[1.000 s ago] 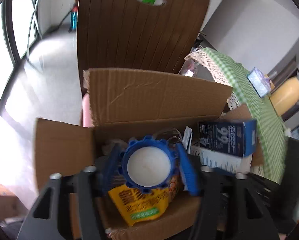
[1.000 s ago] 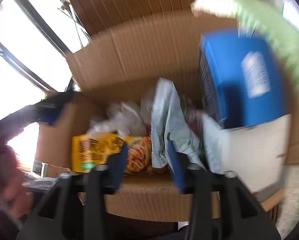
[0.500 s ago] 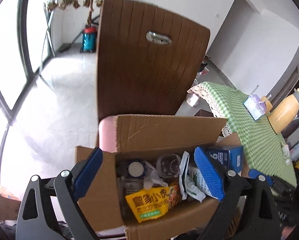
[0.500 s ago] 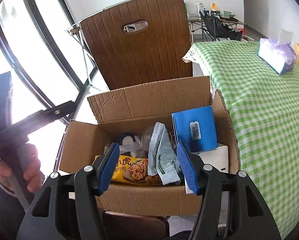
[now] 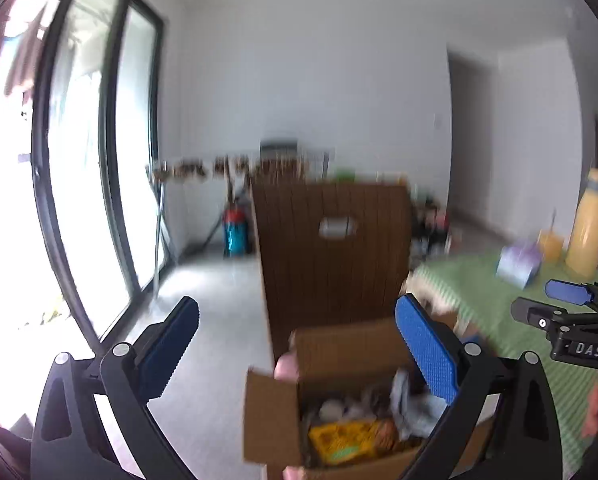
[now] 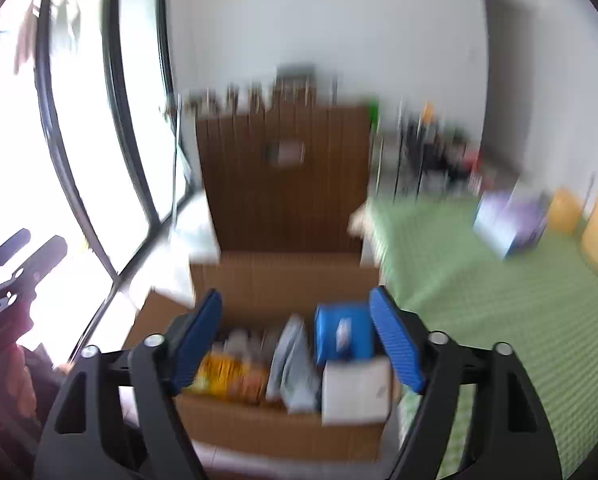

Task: Collect trash
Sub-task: 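Move both grippers back over the table toward the clear lid and knit glove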

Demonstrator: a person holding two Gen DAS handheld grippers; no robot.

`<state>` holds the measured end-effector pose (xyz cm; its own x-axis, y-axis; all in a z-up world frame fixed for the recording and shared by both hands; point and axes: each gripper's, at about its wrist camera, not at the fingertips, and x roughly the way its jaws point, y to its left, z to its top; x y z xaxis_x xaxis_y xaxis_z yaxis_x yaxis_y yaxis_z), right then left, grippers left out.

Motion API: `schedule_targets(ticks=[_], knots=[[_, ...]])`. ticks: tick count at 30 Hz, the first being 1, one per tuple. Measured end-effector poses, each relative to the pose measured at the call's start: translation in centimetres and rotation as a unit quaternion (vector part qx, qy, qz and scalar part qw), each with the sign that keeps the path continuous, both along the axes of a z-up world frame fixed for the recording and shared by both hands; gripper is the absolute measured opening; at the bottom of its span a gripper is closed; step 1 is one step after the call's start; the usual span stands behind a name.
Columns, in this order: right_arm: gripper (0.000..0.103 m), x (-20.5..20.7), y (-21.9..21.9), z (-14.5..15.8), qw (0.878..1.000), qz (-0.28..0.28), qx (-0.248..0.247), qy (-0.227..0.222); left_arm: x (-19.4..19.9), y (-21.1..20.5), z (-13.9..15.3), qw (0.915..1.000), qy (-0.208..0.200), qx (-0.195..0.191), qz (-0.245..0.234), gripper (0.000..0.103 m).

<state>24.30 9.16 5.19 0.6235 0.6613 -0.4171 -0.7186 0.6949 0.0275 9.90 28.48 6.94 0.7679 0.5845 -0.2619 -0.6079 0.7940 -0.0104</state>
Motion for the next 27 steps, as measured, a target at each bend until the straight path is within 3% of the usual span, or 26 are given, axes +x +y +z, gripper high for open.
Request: schedule_targets(ticks=[2, 4, 18, 23, 27], knots=[[0.084, -1.2, -1.1, 0.6, 0.998, -0.011, 0.032, -0.054, -0.7, -0.8, 0.1, 0.9998, -0.017, 0.010, 0.002, 0.096], [0.085, -1.9, -2.0, 0.8, 0.996, -0.023, 0.042, -0.081, -0.9, -1.4, 0.1, 0.9998, -0.017, 0.010, -0.003, 0.096], [0.085, -1.0, -5.5, 0.3, 0.995, -0.058, 0.049, -0.068, 0.4, -4.8, 0.1, 0.9993, -0.012, 0.014, -0.031, 0.096], [0.085, 0.9, -10.9, 0.1, 0.990, -0.120, 0.035, -0.069, 3.8, -7.2, -0.4, 0.9966, -0.003, -0.008, -0.082, 0.096], [0.085, 3.0, -18.0, -0.4, 0.977, -0.200, 0.018, -0.066, 8.4, -11.1, -0.8, 0.9869, 0.001, -0.031, -0.158, 0.096]])
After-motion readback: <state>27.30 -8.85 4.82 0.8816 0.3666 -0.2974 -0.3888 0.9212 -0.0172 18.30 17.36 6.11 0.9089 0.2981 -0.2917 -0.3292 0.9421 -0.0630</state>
